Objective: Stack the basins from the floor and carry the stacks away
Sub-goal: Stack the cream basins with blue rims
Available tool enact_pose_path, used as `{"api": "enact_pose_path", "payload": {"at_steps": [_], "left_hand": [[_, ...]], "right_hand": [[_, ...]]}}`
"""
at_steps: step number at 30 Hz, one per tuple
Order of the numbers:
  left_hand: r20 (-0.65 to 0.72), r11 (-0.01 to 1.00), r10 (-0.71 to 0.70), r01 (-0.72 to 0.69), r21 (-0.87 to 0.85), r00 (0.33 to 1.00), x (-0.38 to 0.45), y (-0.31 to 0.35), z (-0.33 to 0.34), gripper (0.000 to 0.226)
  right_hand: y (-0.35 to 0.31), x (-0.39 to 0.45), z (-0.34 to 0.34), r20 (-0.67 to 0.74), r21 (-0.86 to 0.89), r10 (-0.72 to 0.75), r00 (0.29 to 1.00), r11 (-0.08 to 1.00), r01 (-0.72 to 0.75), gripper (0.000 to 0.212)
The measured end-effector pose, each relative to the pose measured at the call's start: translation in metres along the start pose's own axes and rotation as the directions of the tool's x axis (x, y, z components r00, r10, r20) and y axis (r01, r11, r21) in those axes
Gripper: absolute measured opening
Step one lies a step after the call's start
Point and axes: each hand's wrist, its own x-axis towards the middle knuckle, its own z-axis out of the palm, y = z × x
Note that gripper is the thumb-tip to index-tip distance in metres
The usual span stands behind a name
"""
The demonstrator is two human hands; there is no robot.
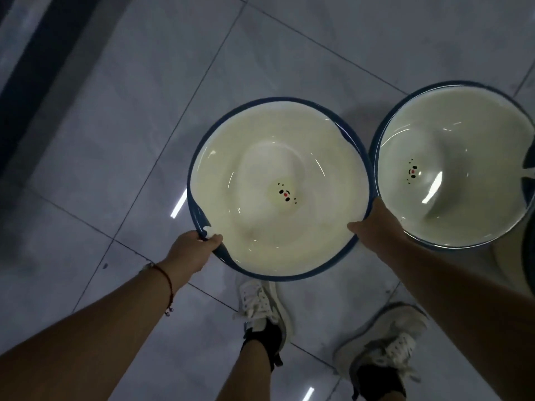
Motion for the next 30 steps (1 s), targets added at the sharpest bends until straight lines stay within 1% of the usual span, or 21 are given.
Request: {"api": "enact_pose_path", "payload": {"at_steps": [2,3,5,9,15,17,19,20,21,22,23,25,26,30], "left_hand": [[-0.021,0.991,0.040,-0.037,0.128,0.999,0.010,-0.004,0.003,0.032],[-0.037,0.987,0.052,-0.046,0.152,0.998,0.013,-0.006,0.005,0.032],[-0.057,0.989,0.066,-0.058,0.139,0.996,0.018,-0.009,0.009,0.032],[-0.056,0.988,0.081,-0.073,0.134,0.995,0.027,-0.011,0.016,0.033],[-0.062,0.991,0.021,-0.012,0.135,0.998,0.033,-0.005,0.022,0.029],[-0.035,0.997,-0.033,0.035,0.063,0.999,0.034,-0.002,0.021,0.024],[0.038,0.984,-0.130,0.134,-0.120,0.991,0.037,0.001,0.018,0.016],[0.094,0.955,-0.174,0.192,-0.227,0.980,0.039,0.003,0.016,0.020],[0.154,0.911,-0.206,0.247,-0.330,0.966,0.041,0.006,0.015,0.029],[0.205,0.863,-0.220,0.288,-0.415,0.954,0.043,0.008,0.014,0.035],[0.240,0.816,-0.223,0.316,-0.484,0.945,0.046,0.009,0.013,0.036],[0.255,0.762,-0.227,0.334,-0.555,0.940,0.049,0.010,0.013,0.033],[0.243,0.752,-0.229,0.330,-0.570,0.943,0.048,0.010,0.013,0.031],[0.198,0.711,-0.195,0.278,-0.646,0.961,0.035,0.022,0.010,0.016]], "right_hand": [[0.001,0.004,0.014,-0.065,-0.034,0.033,0.997,0.999,-0.035,0.052],[0.002,0.005,0.020,-0.099,-0.043,0.044,0.994,0.998,-0.049,0.050],[0.004,0.008,0.030,-0.137,-0.045,0.059,0.989,0.997,-0.066,0.049],[0.009,0.015,0.038,-0.133,-0.056,0.032,0.991,0.998,-0.040,0.049],[0.009,0.027,0.042,-0.104,-0.071,0.050,0.993,0.996,-0.057,0.046],[0.008,0.030,0.042,-0.089,-0.059,0.066,0.994,0.996,-0.072,0.048],[0.008,0.036,0.042,-0.060,0.016,0.112,0.992,0.994,-0.112,0.050],[0.009,0.039,0.041,-0.022,0.087,0.143,0.990,0.986,-0.140,0.051],[0.010,0.042,0.039,0.039,0.168,0.175,0.984,0.969,-0.180,0.050],[0.013,0.045,0.038,0.112,0.252,0.203,0.973,0.941,-0.225,0.049],[0.015,0.049,0.035,0.183,0.324,0.222,0.958,0.906,-0.272,0.047],[0.020,0.053,0.030,0.289,0.419,0.232,0.929,0.842,-0.340,0.046],[0.021,0.054,0.027,0.323,0.448,0.225,0.919,0.819,-0.358,0.046],[0.024,0.051,0.010,0.411,0.544,0.164,0.897,0.745,-0.386,0.035]]}}
